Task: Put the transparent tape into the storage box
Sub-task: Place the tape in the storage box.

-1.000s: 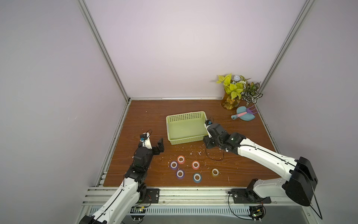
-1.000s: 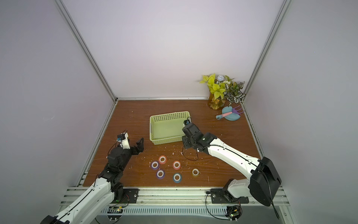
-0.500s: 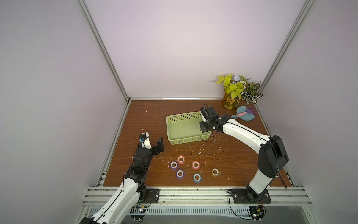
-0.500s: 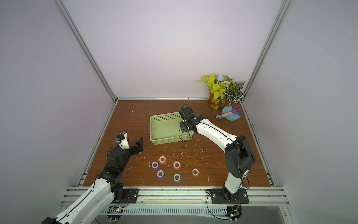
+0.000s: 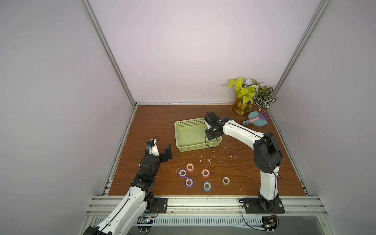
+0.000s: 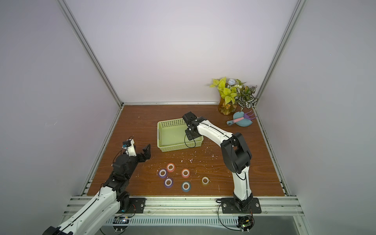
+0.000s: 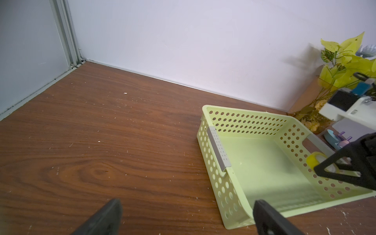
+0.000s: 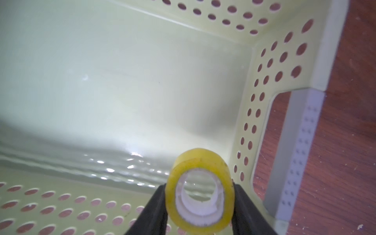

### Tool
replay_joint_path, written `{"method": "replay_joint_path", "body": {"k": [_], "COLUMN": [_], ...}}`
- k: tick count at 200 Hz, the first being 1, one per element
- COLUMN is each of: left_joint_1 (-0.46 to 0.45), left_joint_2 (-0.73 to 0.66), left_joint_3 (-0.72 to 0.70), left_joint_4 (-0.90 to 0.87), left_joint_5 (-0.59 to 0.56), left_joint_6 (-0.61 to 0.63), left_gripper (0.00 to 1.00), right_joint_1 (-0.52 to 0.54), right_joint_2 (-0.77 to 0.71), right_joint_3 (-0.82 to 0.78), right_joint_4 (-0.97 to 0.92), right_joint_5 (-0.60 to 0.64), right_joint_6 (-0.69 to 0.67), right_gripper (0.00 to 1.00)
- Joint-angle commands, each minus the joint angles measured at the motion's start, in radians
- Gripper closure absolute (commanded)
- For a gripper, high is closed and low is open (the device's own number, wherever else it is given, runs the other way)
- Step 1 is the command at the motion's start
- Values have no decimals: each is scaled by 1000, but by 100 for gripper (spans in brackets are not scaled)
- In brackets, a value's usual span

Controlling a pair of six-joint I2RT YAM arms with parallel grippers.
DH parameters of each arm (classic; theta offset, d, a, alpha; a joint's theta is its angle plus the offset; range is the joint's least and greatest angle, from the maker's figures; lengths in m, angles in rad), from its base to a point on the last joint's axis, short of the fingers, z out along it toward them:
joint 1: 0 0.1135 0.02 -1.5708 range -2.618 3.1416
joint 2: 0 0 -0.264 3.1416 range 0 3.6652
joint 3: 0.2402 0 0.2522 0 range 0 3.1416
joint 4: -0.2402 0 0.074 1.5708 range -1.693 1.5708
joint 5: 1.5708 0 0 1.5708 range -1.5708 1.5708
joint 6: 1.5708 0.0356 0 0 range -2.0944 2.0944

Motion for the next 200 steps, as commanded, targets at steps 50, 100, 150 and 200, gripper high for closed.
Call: {"method": "replay_joint_path", "body": {"k": [50, 100, 150, 200], "left_joint_1": [9, 9, 9, 10], "left_joint_2": [1, -1, 0, 2], "left_joint_3": [-4, -5, -5, -4], "left_joint_4": [20, 20, 20, 25], "left_joint_5": [-4, -4, -4, -3], "left_joint_6": [10, 10, 10, 11], "left_gripper": [1, 1, 1, 1], "right_joint_1": [5, 3, 4, 7], "right_joint_2": [59, 97, 104, 63], "right_joint_3": [45, 66, 85, 113], "right_joint_4": [-40, -47, -58, -76], "right_joint_5": [1, 6, 12, 16], "right_joint_6": [-17, -14, -8, -6], "right_gripper": [57, 57, 49, 38]}}
